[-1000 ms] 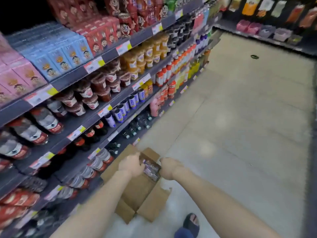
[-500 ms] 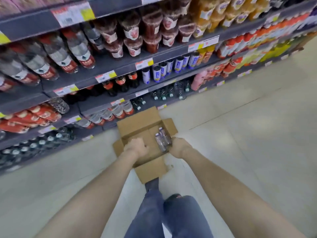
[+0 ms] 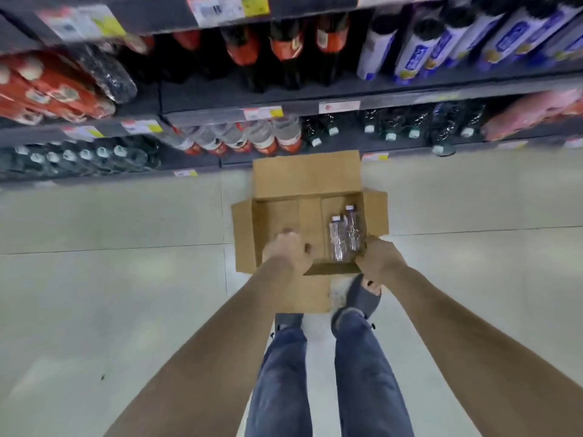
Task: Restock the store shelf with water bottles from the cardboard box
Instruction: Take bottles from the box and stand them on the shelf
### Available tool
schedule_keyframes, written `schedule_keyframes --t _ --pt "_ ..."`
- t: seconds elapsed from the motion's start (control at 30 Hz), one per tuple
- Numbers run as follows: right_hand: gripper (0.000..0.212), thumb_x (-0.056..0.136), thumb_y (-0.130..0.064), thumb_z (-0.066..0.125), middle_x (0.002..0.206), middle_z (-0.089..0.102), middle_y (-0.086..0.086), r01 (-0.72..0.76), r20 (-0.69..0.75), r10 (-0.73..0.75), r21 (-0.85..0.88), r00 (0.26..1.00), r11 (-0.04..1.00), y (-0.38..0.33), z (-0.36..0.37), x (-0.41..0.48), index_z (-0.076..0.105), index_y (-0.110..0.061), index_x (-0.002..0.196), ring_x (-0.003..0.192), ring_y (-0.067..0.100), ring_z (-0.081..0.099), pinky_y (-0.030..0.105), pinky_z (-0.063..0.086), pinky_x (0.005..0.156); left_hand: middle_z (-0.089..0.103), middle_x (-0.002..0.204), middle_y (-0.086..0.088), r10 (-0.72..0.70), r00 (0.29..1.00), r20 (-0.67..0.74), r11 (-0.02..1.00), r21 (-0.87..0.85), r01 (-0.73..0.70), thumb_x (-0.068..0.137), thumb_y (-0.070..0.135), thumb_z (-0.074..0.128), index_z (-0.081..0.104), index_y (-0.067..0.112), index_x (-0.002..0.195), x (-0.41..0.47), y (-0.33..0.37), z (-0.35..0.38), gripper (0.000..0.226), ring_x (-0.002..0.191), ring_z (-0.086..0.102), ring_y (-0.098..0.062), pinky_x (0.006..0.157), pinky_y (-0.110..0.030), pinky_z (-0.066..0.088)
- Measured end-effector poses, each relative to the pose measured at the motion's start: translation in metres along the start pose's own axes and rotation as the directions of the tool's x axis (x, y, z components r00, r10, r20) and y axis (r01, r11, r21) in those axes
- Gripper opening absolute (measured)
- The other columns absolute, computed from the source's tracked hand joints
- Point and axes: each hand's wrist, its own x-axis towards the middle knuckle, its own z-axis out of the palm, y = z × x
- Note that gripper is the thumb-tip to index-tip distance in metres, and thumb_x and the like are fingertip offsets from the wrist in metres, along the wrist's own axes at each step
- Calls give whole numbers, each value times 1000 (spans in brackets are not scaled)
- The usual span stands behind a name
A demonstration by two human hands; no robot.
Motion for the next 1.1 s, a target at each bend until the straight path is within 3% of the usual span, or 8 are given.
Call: schedule_keyframes --t 0.3,0.37,0.47,0.57,0.67,0.93,1.0,1.1 --pt "25 97 -29 55 108 70 6 -4 -50 4 4 999 1000 36 98 241 61 -12 115 91 26 65 30 46 74 63 121 -4 36 997 -70 990 -132 -45 103 35 60 42 26 150 199 3 145 51 105 66 -27 83 -40 57" --pt "30 97 -21 58 107 68 8 -38 -52 43 92 998 995 43 121 278 60 -8 123 93 27 65 32 49 74 63 122 -6 92 993 -71 994 -48 -95 102 35 61 39 26 152 240 -2 177 56 107 66 -29 83 -42 57" --pt "45 100 -10 52 133 58 19 -74 -84 85 126 993 989 54 153 320 43 0 143 120 34 60 37 49 92 59 135 -11 130 991 -27 984 125 -126 103 39 58 35 21 154 287 -11 224 60 121 62 -34 92 -47 55" --pt "55 100 -6 48 146 45 22 -82 -105 89 70 991 994 59 176 343 28 4 150 133 35 50 36 45 103 62 132 -12 4 1000 8 988 -154 -3 102 42 62 33 18 153 316 -10 266 63 117 64 -33 84 -42 51" --pt "55 99 -5 52 147 46 22 -85 -181 101 96 978 992 64 189 354 30 4 149 134 33 49 32 40 109 65 122 -10 -134 990 52 877 -458 143 97 41 71 41 14 144 335 -3 291 62 104 63 -29 81 -36 47" --pt "56 94 -4 59 146 48 15 -88 -286 123 132 950 987 62 195 375 39 -3 146 133 32 52 37 46 106 66 132 -17 -222 974 41 813 -544 208 91 26 78 49 5 136 368 5 310 58 122 65 -36 91 -38 52" --pt "55 95 -7 59 146 47 15 -101 -284 127 104 950 989 61 193 380 39 -2 145 133 30 52 35 46 105 69 124 -14 -225 974 36 811 -547 207 93 26 76 56 6 132 373 2 310 48 112 69 -33 79 -32 50" --pt "58 99 -17 58 149 42 15 -73 -288 87 57 954 996 56 193 387 33 -2 149 137 28 46 34 44 105 68 99 -3 -203 979 27 803 -567 182 89 36 81 63 15 107 374 -8 312 33 73 62 -12 56 -21 45"
